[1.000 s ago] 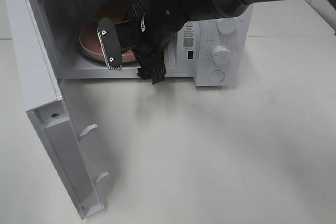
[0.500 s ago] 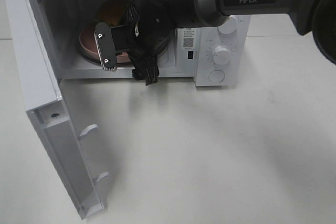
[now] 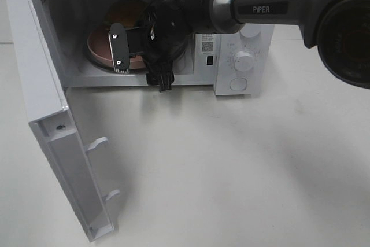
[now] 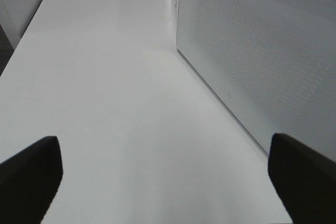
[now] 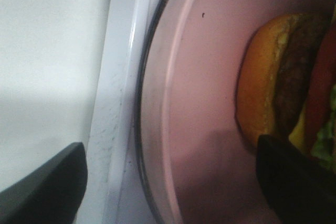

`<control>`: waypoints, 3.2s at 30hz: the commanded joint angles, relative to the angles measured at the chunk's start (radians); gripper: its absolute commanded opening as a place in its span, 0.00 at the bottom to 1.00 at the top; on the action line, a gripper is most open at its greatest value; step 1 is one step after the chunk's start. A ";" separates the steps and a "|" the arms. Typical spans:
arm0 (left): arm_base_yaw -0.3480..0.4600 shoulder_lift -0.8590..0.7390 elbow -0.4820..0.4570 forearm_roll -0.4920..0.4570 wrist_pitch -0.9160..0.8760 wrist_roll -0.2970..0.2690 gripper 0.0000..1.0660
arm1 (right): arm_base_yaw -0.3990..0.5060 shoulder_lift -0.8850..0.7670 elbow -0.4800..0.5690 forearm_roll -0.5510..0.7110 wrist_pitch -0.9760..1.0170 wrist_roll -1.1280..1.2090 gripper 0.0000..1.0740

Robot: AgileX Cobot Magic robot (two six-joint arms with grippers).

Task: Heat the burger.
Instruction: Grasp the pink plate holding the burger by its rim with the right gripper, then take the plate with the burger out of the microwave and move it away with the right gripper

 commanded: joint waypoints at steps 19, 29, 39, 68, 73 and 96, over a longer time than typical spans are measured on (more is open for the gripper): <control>0.001 -0.017 0.001 -0.001 -0.014 -0.003 0.94 | -0.007 0.006 -0.022 0.074 0.002 0.015 0.00; 0.001 -0.017 0.001 -0.001 -0.014 -0.003 0.94 | 0.017 -0.020 -0.020 0.069 0.067 -0.062 0.00; 0.001 -0.017 0.001 -0.001 -0.014 -0.003 0.94 | 0.028 -0.112 0.106 0.041 -0.017 -0.109 0.00; 0.001 -0.017 0.001 -0.001 -0.014 -0.003 0.94 | 0.064 -0.402 0.636 -0.012 -0.389 -0.128 0.00; 0.001 -0.017 0.001 -0.001 -0.014 -0.003 0.94 | 0.064 -0.464 0.726 -0.012 -0.426 -0.128 0.00; 0.001 -0.017 0.001 -0.001 -0.014 -0.003 0.94 | 0.064 -0.811 1.122 -0.057 -0.450 -0.127 0.00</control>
